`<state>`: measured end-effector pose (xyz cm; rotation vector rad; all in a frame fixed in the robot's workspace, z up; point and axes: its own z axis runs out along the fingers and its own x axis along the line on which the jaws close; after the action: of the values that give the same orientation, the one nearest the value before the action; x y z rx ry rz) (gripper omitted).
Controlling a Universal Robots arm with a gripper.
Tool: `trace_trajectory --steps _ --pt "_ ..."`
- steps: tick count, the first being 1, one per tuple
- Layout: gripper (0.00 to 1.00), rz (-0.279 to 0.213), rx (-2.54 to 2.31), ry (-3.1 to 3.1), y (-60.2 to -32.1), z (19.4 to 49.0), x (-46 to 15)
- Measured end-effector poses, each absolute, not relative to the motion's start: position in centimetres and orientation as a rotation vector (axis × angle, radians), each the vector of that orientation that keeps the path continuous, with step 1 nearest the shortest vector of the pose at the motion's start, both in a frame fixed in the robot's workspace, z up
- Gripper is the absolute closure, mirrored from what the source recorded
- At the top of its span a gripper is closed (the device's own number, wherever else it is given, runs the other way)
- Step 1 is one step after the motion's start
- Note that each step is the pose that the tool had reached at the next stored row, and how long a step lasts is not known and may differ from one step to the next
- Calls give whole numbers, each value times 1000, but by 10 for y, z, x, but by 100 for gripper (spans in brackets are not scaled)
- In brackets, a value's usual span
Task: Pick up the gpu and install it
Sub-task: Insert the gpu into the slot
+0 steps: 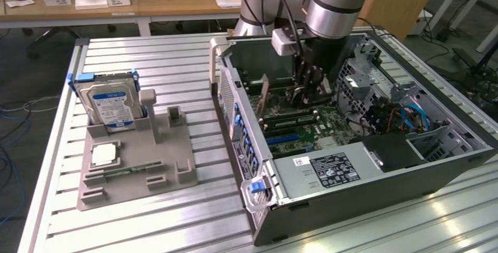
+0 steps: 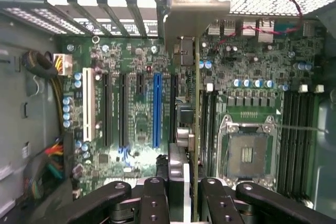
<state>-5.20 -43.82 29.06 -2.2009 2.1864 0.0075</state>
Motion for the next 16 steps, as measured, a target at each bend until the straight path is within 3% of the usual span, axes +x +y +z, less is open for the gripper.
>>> trace_trajectory --steps 16 --pt "72 3 -2172 2216 -451 275 -55"
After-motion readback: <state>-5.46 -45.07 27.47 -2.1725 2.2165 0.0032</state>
